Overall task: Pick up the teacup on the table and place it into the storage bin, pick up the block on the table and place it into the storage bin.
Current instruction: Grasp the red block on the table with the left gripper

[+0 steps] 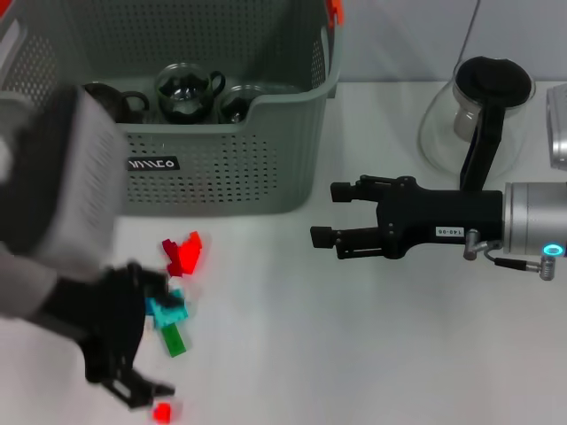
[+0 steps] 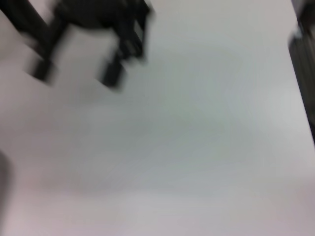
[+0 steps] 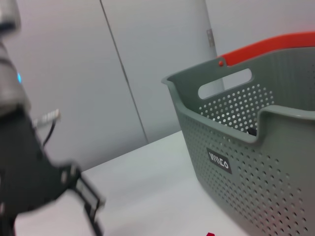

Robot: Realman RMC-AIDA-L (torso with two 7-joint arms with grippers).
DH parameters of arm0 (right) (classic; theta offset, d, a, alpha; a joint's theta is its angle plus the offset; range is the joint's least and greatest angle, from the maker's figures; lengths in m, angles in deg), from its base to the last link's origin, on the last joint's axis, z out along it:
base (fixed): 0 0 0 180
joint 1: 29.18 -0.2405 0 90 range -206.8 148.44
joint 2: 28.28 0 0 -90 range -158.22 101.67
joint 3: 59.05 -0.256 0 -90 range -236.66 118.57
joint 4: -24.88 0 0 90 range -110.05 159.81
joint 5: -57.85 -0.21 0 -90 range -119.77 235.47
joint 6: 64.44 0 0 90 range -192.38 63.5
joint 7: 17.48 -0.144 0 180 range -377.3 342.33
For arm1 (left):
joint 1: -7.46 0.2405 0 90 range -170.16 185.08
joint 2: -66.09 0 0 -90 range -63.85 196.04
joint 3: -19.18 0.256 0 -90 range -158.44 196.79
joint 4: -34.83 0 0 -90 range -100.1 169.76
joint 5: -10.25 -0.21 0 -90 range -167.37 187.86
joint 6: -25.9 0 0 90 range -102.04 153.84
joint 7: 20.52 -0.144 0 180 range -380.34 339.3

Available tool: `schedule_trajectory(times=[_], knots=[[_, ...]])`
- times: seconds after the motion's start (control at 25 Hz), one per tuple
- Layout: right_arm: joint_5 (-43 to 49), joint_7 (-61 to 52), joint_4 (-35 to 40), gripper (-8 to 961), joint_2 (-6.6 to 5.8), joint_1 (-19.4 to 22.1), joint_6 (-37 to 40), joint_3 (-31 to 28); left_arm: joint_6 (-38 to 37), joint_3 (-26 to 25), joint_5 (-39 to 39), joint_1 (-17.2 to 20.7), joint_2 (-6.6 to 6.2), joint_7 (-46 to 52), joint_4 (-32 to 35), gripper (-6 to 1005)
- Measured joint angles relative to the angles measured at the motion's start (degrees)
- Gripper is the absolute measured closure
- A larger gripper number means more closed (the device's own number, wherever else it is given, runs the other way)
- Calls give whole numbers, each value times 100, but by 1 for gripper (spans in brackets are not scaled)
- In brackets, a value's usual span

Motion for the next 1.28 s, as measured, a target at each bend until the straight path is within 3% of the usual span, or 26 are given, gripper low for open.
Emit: schedule_trajectory(times=[0.12, 0.52, 0.76, 1.2, 1.28], knots=[[-4, -14, -1, 38, 7, -2, -12, -6, 125, 614, -518, 1, 8, 179, -218, 65], [-5, -33, -7, 38, 30, -9, -50, -83, 585, 1739, -1294, -99, 20, 892, -725, 76], [-7, -33, -7, 38, 30, -11, -51, -93, 850, 2047, -1358, -167, 21, 1015, -1085, 110], [-7, -24, -9, 38, 30, -27, -58, -148, 1050, 2144, -1369, -212, 21, 1029, -1342, 171], [-7, -19, -9, 38, 27, -27, -59, -149, 1103, 2158, -1371, -207, 21, 1032, -1372, 261]])
